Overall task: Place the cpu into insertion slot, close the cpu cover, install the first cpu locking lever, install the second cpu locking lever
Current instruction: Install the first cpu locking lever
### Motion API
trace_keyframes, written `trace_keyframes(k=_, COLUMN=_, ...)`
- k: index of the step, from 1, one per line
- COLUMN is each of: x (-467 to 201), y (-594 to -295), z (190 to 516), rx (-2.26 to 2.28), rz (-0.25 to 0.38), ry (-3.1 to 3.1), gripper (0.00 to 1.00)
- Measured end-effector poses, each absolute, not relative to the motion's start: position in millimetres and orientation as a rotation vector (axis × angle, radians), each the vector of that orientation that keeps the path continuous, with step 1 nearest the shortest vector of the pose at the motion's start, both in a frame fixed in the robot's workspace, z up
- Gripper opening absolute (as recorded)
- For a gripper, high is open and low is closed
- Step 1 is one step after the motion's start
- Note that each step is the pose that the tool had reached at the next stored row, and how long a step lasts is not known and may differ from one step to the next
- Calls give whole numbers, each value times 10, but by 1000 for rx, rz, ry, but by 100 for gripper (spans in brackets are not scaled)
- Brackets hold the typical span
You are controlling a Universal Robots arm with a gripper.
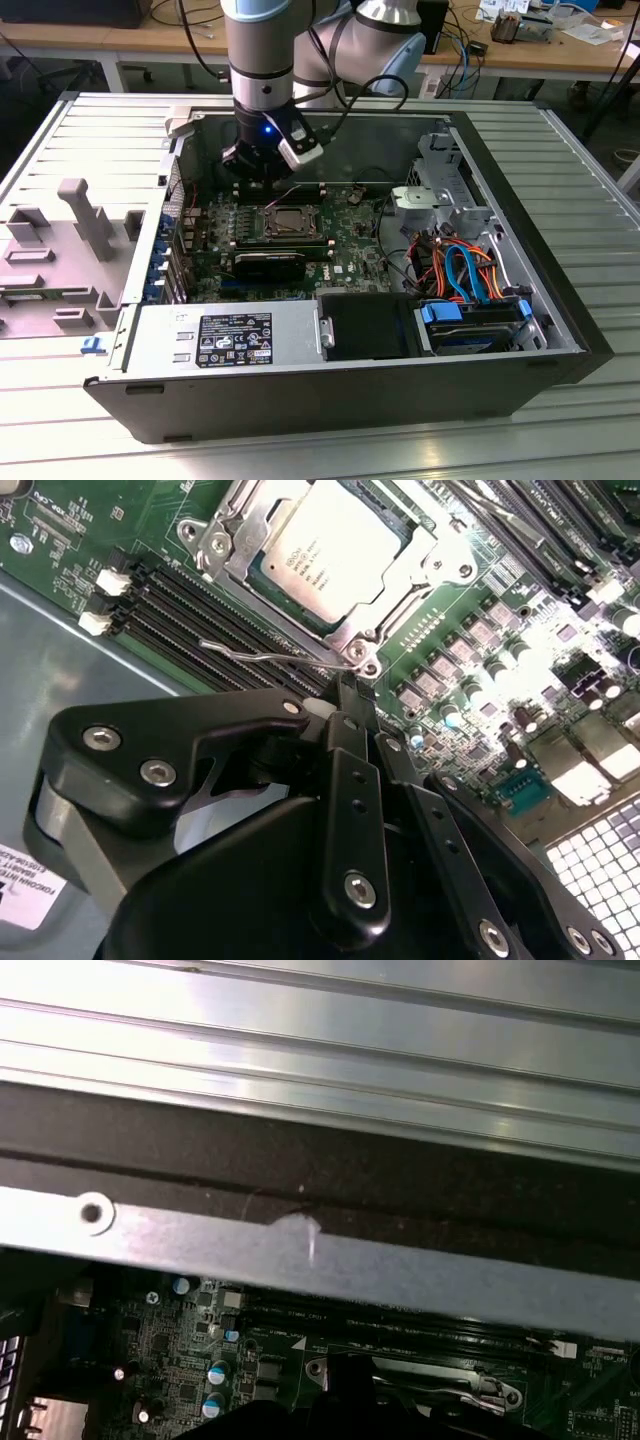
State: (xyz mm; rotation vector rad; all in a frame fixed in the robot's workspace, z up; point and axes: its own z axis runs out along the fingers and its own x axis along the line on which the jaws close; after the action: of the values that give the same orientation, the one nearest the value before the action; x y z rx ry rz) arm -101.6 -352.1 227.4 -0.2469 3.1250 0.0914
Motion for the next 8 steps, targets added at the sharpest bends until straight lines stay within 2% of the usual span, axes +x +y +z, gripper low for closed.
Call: trace_keyframes(k=8, x=-988, y=-3431, z=2200, rx=-250, rz=92, ry=3125, gripper=11)
